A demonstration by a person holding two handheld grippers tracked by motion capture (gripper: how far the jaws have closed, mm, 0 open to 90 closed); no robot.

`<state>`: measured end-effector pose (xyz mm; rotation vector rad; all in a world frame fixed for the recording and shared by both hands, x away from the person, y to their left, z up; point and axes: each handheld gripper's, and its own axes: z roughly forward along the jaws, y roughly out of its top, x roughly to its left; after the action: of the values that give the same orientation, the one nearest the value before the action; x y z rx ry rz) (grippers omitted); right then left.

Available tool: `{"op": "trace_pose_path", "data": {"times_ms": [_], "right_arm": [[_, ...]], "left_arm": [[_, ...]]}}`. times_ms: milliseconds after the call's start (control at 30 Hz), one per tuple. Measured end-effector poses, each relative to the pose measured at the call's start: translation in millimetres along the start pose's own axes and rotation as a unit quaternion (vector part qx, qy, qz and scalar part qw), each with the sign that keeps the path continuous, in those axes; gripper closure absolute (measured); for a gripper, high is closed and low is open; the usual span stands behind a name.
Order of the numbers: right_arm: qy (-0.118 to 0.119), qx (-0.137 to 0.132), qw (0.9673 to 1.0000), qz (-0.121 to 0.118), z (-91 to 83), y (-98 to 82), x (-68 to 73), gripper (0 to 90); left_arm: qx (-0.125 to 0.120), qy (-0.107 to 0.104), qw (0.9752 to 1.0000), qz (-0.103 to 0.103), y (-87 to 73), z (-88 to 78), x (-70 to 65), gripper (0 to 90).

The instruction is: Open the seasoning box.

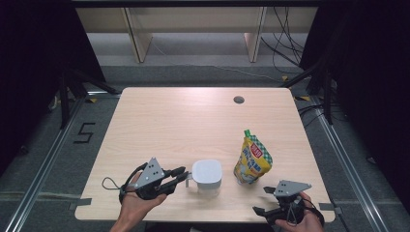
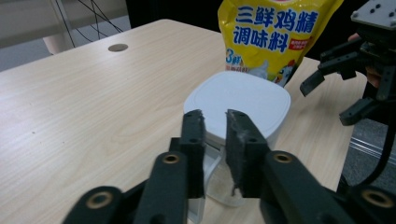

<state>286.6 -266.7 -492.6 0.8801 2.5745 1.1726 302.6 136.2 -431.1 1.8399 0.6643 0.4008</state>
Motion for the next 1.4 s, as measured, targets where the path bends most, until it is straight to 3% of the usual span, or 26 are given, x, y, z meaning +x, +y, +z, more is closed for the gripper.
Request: {"op": "trace_pose_path", "data": {"times_ms": [33,167,433,500,533,667,700,833,867,933,1000,1033,1400], "right_arm": [[0.002,0.003,1.0,0.004,-0.1,0.5,3.0,23.5],[0.004,-0.001,0.9999,-0.015,1.9,2.9,3.9,30.6],[0.003,-0.015,0.9997,-0.02,-0.6,3.4,2.4,40.9],[0.008,-0.011,0.9999,-0.009,-1.4,3.6,5.3,41.5],[0.01,-0.016,0.9995,-0.026,-0.6,4.3,3.5,41.7],[0.005,-0.018,0.9996,-0.02,-1.6,4.7,5.0,43.1],[0.005,-0.02,0.9995,-0.025,-1.5,5.0,4.6,43.5],[0.005,-0.024,0.9992,-0.03,-0.9,5.8,5.5,44.4],[0.006,-0.025,0.9992,-0.03,-1.1,6.0,6.2,44.7],[0.005,-0.027,0.9991,-0.031,-1.4,6.3,6.5,45.1],[0.006,-0.029,0.9993,-0.022,-1.9,6.6,8.4,46.5],[0.006,-0.035,0.9987,-0.036,-1.5,7.2,6.8,46.6],[0.002,-0.048,0.998,-0.039,-2.9,9.7,10.4,47.7]], "left_arm": [[0.001,0.006,1.0,0.007,2.7,-0.4,1.3,81.7],[-0.001,0.008,1.0,0.002,5.1,5.4,1.9,85.8],[0.007,-0.006,0.9999,0.013,13.0,27.8,-0.3,86.9],[0.01,-0.008,0.9998,0.015,12.8,30.3,-1.0,86.9],[0.016,-0.004,0.9998,0.014,12.7,30.1,-1.7,86.9],[0.018,-0.003,0.9996,0.02,11.9,29.8,0.7,86.9],[0.019,0.0,0.9997,0.012,11.1,29.4,-0.2,86.8],[0.022,0.002,0.9997,0.011,9.1,30.0,1.1,86.9],[0.022,-0.004,0.9996,0.018,8.7,30.7,3.1,86.9],[0.024,0.003,0.9997,0.009,7.6,30.6,1.8,86.9],[0.026,0.001,0.9996,0.012,5.9,31.5,2.8,86.9],[0.024,0.004,0.9997,0.007,5.2,31.3,2.3,86.9],[0.018,0.003,0.9998,0.006,2.7,30.0,3.8,86.7]]}}
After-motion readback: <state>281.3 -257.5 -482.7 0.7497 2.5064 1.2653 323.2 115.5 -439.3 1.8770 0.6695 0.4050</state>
